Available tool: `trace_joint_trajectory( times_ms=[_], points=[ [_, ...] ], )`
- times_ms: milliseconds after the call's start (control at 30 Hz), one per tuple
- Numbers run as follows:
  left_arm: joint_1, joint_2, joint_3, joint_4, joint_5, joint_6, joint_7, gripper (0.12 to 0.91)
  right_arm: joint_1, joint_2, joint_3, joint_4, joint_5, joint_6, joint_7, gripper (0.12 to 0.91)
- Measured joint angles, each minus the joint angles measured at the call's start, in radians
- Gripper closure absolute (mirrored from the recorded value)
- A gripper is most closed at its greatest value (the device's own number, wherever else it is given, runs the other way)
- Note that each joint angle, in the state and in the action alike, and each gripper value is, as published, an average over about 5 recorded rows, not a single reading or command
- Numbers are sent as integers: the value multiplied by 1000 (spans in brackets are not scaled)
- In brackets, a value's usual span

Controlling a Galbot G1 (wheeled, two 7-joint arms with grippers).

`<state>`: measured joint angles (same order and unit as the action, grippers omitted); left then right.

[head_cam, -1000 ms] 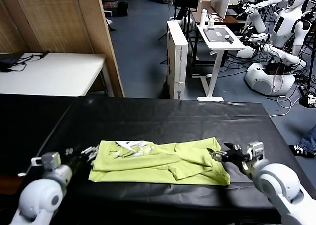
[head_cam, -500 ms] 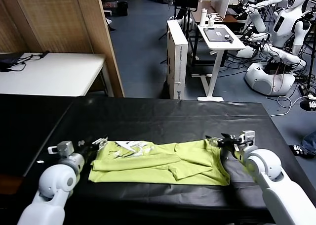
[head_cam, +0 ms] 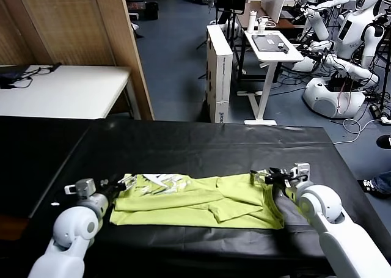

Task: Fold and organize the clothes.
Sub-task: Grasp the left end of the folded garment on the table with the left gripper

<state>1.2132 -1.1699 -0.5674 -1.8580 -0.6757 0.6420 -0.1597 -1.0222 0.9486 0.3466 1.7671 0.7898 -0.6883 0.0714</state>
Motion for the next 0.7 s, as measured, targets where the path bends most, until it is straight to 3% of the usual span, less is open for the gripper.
trace_joint_trajectory(
  times_ms=[100, 167, 267, 433, 533, 700],
  points=[
    [3, -3, 0, 1, 0, 0, 0, 166, -1, 0, -1, 0, 0, 0, 0, 249],
    [5, -6, 0, 1, -1, 0, -1, 230, -1, 0, -1, 0, 0, -1, 0, 300],
    [8, -10, 0, 1, -1, 0, -1, 396, -1, 1, -2, -1, -1, -1, 0, 408],
    [9, -11, 0, 5, 3, -3, -1, 708, -5, 2, -1, -1, -4, 1, -1, 700],
    [9, -12, 0, 6, 9, -8, -1, 833, -10, 5, 3, -1, -9, 9, 0, 835],
    [10, -14, -8, 6, 21, -18, -2, 884, -27, 23, 19, -4, -18, 38, 22, 881]
  ],
)
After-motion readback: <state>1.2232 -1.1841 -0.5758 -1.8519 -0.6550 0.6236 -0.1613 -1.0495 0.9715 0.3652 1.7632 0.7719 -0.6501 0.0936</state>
